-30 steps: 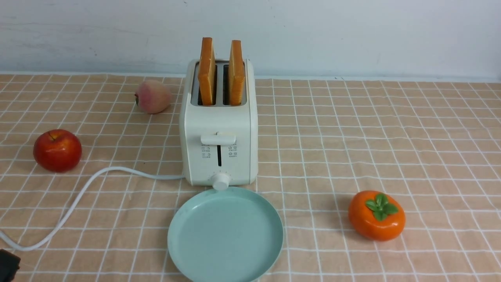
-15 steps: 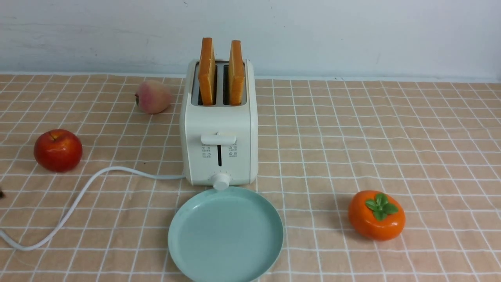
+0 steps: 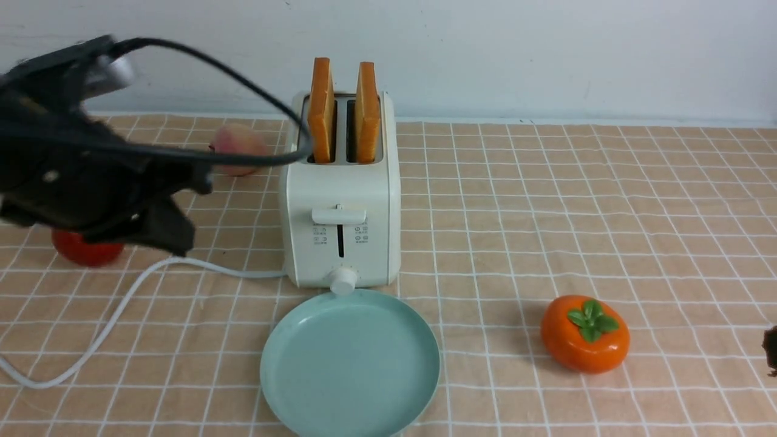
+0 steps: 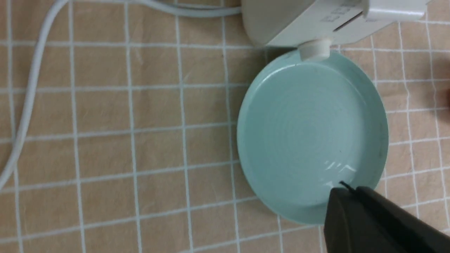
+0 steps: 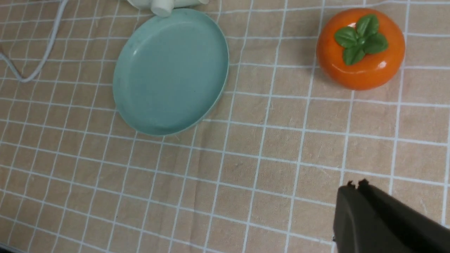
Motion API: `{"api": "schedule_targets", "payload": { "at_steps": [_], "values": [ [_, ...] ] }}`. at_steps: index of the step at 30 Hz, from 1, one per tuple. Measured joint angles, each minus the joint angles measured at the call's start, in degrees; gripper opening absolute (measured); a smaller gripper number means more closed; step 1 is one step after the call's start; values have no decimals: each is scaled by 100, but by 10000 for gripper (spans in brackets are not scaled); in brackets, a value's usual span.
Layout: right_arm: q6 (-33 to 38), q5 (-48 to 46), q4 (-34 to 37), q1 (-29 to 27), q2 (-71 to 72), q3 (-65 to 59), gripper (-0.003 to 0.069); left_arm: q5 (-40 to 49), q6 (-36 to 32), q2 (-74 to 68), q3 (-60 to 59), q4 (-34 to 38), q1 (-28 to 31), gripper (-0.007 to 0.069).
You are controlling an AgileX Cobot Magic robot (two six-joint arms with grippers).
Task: Take toasted bread from bread machine on light coffee tablecloth place on plate.
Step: 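Reach for a toast slice standing in the toaster with the left gripper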
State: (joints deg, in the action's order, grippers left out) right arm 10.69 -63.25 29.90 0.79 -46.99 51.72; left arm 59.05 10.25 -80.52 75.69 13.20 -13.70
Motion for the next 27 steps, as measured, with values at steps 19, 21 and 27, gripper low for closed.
{"api": "schedule_targets", "payload": {
  "at_steps": [19,21,27],
  "values": [
    [120,468,136,0,-4,-48,-1,225,1039,-3482,4657,-1374,-719,429],
    [120,536,146,0,-4,-48,0,63,1171,-3745,4666,-1428,-719,492],
    [120,548,159,0,-4,-48,2,-178,1250,-4012,4666,-1541,-719,199]
  ]
}}
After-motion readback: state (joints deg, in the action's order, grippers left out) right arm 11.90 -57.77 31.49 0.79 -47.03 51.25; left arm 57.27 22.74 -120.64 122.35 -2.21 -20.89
